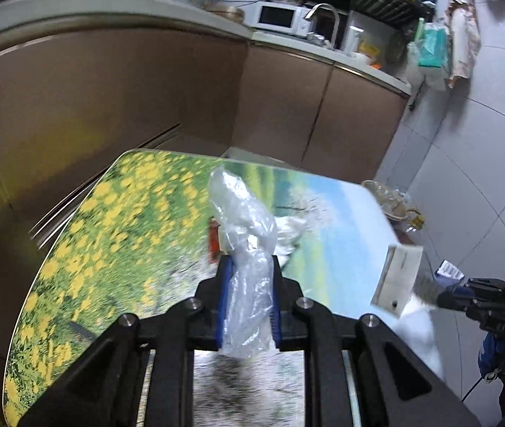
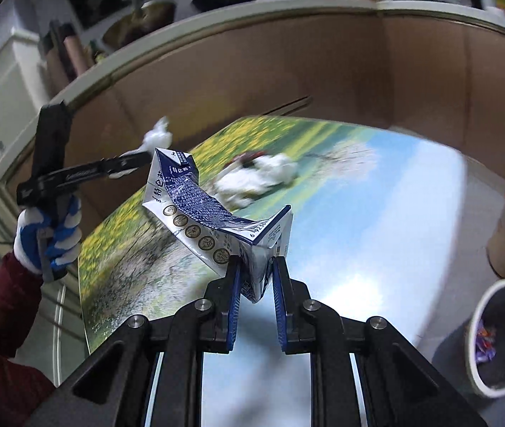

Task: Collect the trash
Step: 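Carry the plastic bag and milk carton to the bin and release both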

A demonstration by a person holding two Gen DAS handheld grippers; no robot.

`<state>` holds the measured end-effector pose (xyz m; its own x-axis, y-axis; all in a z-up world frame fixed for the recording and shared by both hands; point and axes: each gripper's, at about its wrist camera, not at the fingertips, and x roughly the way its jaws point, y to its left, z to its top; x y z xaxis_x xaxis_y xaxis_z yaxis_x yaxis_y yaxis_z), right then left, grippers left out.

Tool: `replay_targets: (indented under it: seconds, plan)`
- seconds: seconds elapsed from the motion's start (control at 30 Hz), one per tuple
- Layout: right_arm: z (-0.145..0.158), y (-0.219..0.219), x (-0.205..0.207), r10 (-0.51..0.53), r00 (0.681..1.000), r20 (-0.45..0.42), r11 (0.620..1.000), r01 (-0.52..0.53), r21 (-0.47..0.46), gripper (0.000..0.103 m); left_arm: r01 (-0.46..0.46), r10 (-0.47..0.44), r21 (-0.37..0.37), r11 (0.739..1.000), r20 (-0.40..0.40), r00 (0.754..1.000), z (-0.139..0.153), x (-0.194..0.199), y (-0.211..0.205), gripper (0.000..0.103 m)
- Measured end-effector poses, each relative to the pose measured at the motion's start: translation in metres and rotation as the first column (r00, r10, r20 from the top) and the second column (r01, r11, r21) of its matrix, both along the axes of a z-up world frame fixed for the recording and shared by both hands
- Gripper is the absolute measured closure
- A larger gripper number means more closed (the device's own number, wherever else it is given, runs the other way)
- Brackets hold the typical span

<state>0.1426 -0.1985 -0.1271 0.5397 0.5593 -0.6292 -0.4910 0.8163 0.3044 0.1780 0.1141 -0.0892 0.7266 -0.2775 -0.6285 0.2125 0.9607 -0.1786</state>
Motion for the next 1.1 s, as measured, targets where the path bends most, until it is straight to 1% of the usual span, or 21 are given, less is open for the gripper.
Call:
replay_targets:
  seconds: [0.1, 0.17, 0.23, 0.3, 0.37, 0.47, 0.57, 0.6, 0.63, 0.67, 0.73, 0.83, 0.9, 1.03, 1.07, 1.1]
  plan:
    - [0.007, -0.036, -0.009, -0.088, 0.996, 0.018, 0.996, 0.088, 0.012, 0.086, 0.053, -0.053, 0.008, 0.999, 0.013, 0.999, 0.009, 0.002, -0.028, 0.086]
    - [0.009, -0.063, -0.015, -0.162, 0.986, 0.027, 0.987, 0.162, 0.015, 0.086, 0.100, -0.100, 0.011, 0.995, 0.016, 0.995, 0.013, 0.004, -0.053, 0.086]
    - [0.007, -0.087, -0.019, -0.237, 0.971, 0.030, 0.971, 0.237, 0.014, 0.086, 0.154, -0.154, 0.011, 0.988, 0.016, 0.988, 0.016, 0.007, -0.083, 0.086]
    - [0.006, -0.117, -0.024, -0.323, 0.946, 0.033, 0.946, 0.323, 0.007, 0.086, 0.216, -0.217, 0.014, 0.976, 0.015, 0.976, 0.017, 0.011, -0.115, 0.086]
    - [0.003, -0.142, -0.028, -0.400, 0.916, 0.034, 0.916, 0.401, -0.004, 0.086, 0.285, -0.285, 0.015, 0.958, 0.008, 0.958, 0.016, 0.017, -0.153, 0.086]
    - [-0.003, -0.180, -0.032, -0.511, 0.859, 0.037, 0.859, 0.512, -0.030, 0.086, 0.382, -0.382, 0.017, 0.924, -0.009, 0.924, 0.012, 0.025, -0.212, 0.086]
    - [-0.016, -0.216, -0.031, -0.612, 0.790, 0.028, 0.787, 0.612, -0.075, 0.086, 0.479, -0.478, 0.019, 0.878, -0.031, 0.878, 0.005, 0.031, -0.277, 0.086]
    - [-0.021, -0.223, -0.031, -0.632, 0.774, 0.025, 0.770, 0.632, -0.088, 0.086, 0.504, -0.503, 0.022, 0.864, -0.039, 0.863, 0.002, 0.034, -0.297, 0.086]
    - [-0.030, -0.236, -0.028, -0.663, 0.748, 0.016, 0.743, 0.661, -0.108, 0.086, 0.529, -0.528, 0.023, 0.848, -0.050, 0.848, -0.003, 0.037, -0.319, 0.086]
    - [-0.036, -0.245, -0.025, -0.687, 0.726, 0.009, 0.720, 0.683, -0.121, 0.086, 0.549, -0.547, 0.028, 0.835, -0.062, 0.835, -0.008, 0.040, -0.339, 0.086]
    - [-0.050, -0.265, -0.019, -0.721, 0.693, -0.006, 0.686, 0.713, -0.143, 0.086, 0.586, -0.581, 0.043, 0.809, -0.088, 0.809, -0.021, 0.047, -0.383, 0.086]
    - [-0.072, -0.292, -0.004, -0.768, 0.639, -0.030, 0.633, 0.752, -0.185, 0.086, 0.616, -0.608, 0.045, 0.786, -0.127, 0.784, -0.038, 0.057, -0.429, 0.086]
    - [-0.084, -0.307, 0.004, -0.789, 0.613, -0.037, 0.606, 0.767, -0.213, 0.086, 0.627, -0.615, 0.046, 0.778, -0.150, 0.774, -0.050, 0.065, -0.456, 0.084]
    - [-0.104, -0.322, 0.026, -0.801, 0.595, -0.063, 0.593, 0.776, -0.214, 0.085, 0.625, -0.607, 0.051, 0.779, -0.185, 0.773, -0.071, 0.089, -0.501, 0.080]
    - [-0.110, -0.326, 0.032, -0.807, 0.587, -0.066, 0.585, 0.779, -0.225, 0.084, 0.625, -0.607, 0.047, 0.779, -0.194, 0.771, -0.075, 0.095, -0.511, 0.074]
    - [-0.114, -0.327, 0.038, -0.810, 0.582, -0.072, 0.580, 0.779, -0.238, 0.082, 0.621, -0.602, 0.046, 0.783, -0.201, 0.773, -0.081, 0.100, -0.520, 0.062]
